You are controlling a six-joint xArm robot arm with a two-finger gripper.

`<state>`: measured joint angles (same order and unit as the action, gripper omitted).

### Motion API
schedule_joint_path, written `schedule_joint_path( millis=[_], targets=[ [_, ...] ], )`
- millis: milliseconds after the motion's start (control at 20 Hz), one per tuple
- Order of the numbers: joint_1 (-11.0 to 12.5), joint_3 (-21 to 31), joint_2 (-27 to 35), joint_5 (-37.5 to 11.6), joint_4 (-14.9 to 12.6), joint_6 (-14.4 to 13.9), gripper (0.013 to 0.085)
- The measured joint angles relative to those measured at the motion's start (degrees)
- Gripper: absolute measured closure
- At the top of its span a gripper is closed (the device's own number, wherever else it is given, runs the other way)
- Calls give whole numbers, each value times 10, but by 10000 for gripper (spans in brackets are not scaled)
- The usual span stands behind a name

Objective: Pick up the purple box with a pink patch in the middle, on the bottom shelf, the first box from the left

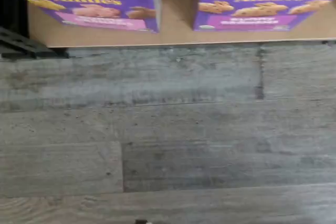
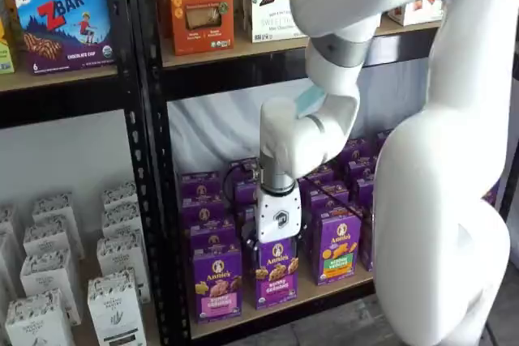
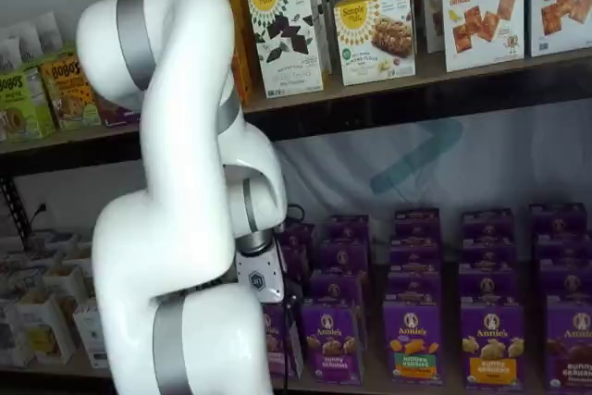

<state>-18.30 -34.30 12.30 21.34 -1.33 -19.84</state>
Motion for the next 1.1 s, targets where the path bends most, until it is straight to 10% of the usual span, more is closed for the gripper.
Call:
schedule_joint_path(
  millis=[350,1100],
  targets=[
    [1,-78,76,-1,-44,-40,130],
    [-4,-204,200,-37,-28,-30,130]
  ],
)
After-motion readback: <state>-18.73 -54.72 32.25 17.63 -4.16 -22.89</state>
